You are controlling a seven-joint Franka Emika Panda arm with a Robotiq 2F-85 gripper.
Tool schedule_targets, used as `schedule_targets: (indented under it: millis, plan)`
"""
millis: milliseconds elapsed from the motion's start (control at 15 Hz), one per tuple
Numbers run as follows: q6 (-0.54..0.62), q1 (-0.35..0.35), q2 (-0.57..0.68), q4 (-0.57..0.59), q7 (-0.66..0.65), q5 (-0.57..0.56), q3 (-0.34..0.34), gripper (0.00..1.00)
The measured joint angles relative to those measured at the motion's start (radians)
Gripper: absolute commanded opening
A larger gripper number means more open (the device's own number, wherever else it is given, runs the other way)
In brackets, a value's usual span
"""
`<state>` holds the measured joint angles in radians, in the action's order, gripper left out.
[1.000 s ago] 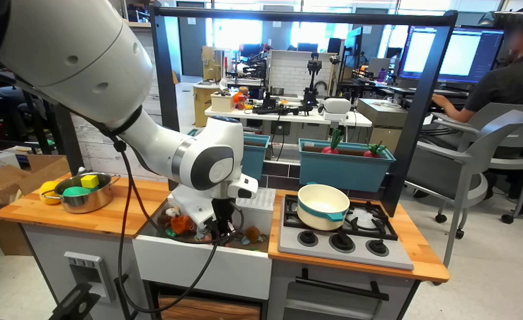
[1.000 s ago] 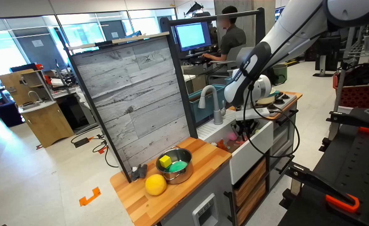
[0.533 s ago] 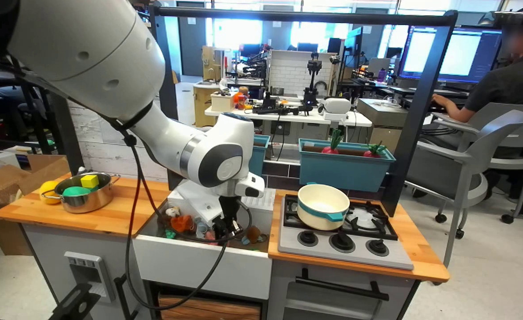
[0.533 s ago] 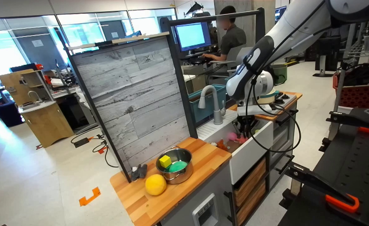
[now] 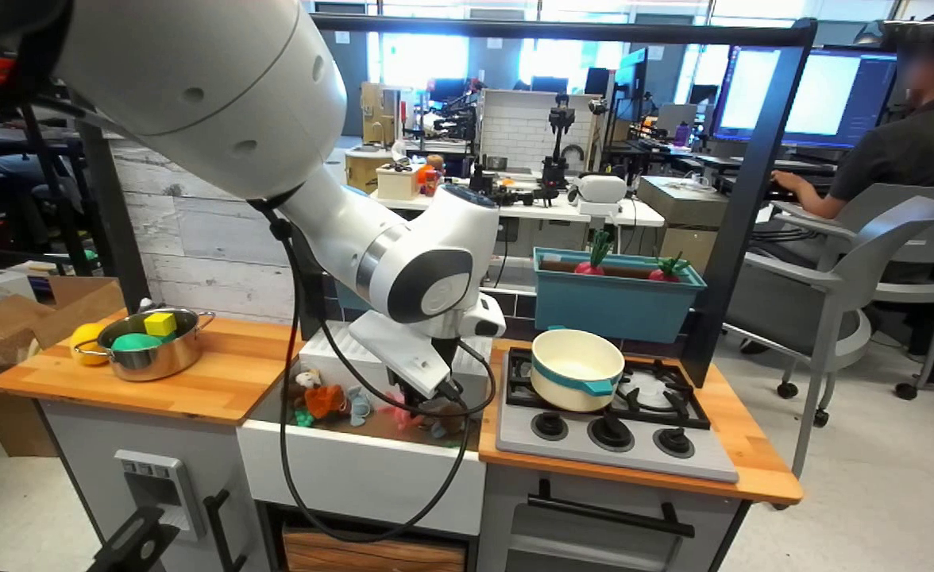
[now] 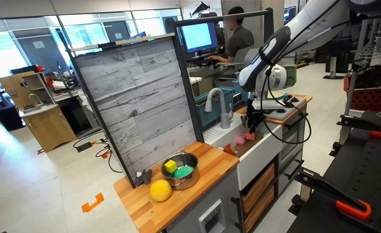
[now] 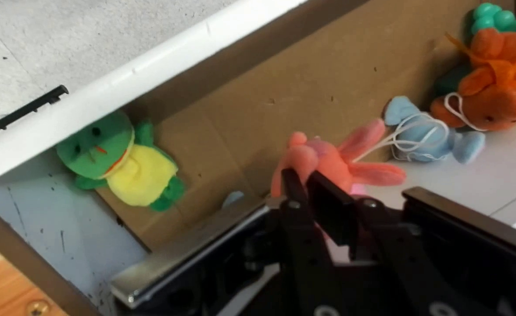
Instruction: Remove the pink doll from the sink
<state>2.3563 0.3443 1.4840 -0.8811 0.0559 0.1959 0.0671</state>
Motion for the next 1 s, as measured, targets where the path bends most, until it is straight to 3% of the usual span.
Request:
schedule_targets:
  millis: [333, 667, 1000]
  plan:
    - [-0.006, 0.052, -0.058, -0.068, 0.217, 0.004, 0.111, 0.03]
    - [0.05, 0.09, -0.21, -0.286, 0.404, 0.004, 0.203, 0.03]
    - [0.077, 0.101, -0.365, -0.526, 0.475, 0.005, 0.238, 0.03]
